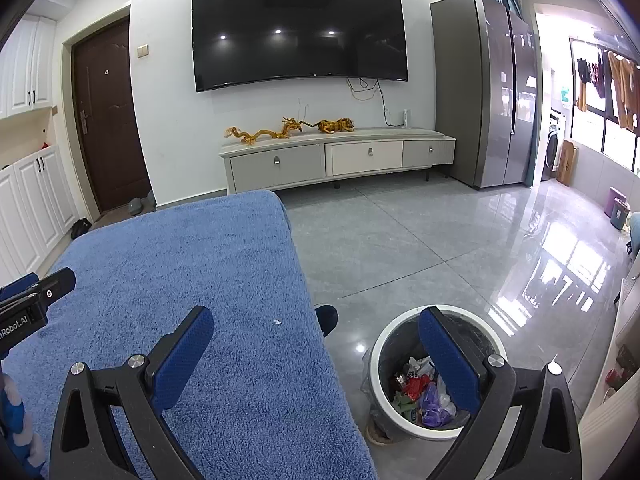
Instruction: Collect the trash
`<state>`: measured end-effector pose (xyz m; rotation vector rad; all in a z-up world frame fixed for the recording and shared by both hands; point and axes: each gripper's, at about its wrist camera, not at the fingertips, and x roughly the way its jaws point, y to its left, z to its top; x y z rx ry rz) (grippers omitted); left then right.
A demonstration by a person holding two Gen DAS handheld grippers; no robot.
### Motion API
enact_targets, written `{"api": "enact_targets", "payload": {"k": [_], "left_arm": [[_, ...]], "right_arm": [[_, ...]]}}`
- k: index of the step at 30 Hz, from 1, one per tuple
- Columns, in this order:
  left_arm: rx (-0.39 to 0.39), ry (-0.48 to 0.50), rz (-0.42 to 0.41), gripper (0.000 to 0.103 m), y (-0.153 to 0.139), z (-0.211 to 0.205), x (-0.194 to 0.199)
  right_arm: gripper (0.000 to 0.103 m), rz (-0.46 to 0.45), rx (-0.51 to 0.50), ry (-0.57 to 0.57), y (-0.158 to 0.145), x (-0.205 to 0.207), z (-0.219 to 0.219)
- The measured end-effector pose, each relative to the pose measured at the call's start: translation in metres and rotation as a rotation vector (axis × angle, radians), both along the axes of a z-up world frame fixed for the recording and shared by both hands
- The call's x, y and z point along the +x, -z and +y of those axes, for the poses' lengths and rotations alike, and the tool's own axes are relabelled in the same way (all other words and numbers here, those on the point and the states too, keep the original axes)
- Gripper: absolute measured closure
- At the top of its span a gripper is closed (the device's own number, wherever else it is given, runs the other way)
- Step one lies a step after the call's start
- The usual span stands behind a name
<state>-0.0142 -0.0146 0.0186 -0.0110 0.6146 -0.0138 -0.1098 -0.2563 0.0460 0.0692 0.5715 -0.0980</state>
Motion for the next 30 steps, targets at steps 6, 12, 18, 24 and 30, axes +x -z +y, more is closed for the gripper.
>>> {"api": "enact_targets", "payload": {"k": [6, 12, 18, 24, 30], "left_arm": [[0.007, -0.067, 0.017, 0.029, 0.005, 0.014, 0.004], [-0.001, -0.112, 0.027, 0.029, 0.009, 0.027, 0.008], [-0.003, -0.114, 0.031, 0.029, 0.009, 0.028, 0.01], [-0.002, -0.107, 0.035, 0.029, 0.011, 0.026, 0.008], [-0.003, -0.106, 0.035, 0.029, 0.011, 0.024, 0.007]], "right_arm": [[0.0, 0.003, 0.005, 0.001, 0.002, 0.003, -0.001], [0.0, 0.016, 0.006, -0.01, 0.007, 0.007, 0.002], [0.0, 0.022, 0.007, -0.015, 0.008, 0.009, 0.003], [0.0, 0.026, 0.009, -0.015, 0.01, 0.009, 0.003], [0.0, 0.027, 0.009, -0.015, 0.011, 0.01, 0.005]]}}
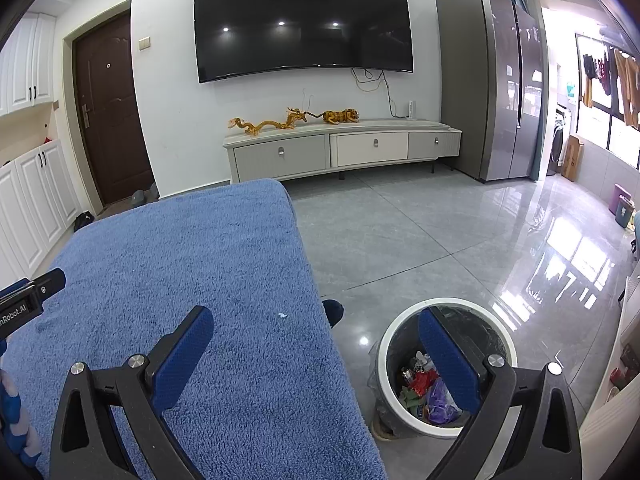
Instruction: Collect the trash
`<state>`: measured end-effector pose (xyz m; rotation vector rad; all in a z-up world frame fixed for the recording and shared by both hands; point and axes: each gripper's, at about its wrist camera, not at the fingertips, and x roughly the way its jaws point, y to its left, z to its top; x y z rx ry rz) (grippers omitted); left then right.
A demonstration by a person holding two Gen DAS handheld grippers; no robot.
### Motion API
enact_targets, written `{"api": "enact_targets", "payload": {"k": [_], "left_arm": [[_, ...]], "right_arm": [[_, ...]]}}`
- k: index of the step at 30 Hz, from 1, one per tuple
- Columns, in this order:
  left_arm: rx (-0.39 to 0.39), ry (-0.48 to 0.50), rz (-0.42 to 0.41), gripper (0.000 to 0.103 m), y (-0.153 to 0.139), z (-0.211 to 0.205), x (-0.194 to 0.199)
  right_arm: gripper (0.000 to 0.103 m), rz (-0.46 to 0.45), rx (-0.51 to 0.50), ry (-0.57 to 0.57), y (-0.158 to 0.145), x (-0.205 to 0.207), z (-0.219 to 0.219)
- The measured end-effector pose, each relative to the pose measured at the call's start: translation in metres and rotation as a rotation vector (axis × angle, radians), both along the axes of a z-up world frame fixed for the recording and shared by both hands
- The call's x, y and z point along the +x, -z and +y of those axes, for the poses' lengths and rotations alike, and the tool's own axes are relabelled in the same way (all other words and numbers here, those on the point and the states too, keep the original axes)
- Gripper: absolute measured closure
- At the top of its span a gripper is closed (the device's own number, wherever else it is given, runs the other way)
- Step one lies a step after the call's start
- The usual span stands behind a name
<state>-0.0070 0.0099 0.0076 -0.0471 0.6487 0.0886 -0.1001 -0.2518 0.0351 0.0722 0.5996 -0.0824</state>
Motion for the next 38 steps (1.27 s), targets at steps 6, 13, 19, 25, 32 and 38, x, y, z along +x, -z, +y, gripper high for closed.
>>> {"api": "enact_targets", "payload": {"k": [6, 13, 19, 25, 32, 38], "left_arm": [[-0.006, 0.006, -0.004, 0.029, 0.001, -0.001, -0.001], [-0.01, 0.014, -0.011, 0.029, 0.0, -0.002, -0.002], [-0.014, 0.023, -0.017, 0.029, 0.0, -0.004, -0.004], [-0.011, 0.042, -0.019, 0.029, 0.0, -0.009, -0.005], [-0.015, 0.055, -0.024, 0.029, -0.001, -0.012, -0.006], [-0.017, 0.063, -0.022, 0.029, -0.001, -0.014, -0.006]], "right_arm": [[0.0, -0.002, -0.004, 0.002, 0.001, 0.0, 0.0], [0.0, 0.0, -0.017, 0.01, 0.0, -0.002, 0.003], [0.0, 0.001, -0.017, 0.019, -0.002, -0.003, 0.002], [0.0, 0.007, -0.021, 0.029, -0.002, -0.003, 0.0], [0.0, 0.013, -0.034, 0.043, -0.002, -0.002, -0.002], [0.0, 0.013, -0.038, 0.045, -0.003, -0.002, -0.002]]}}
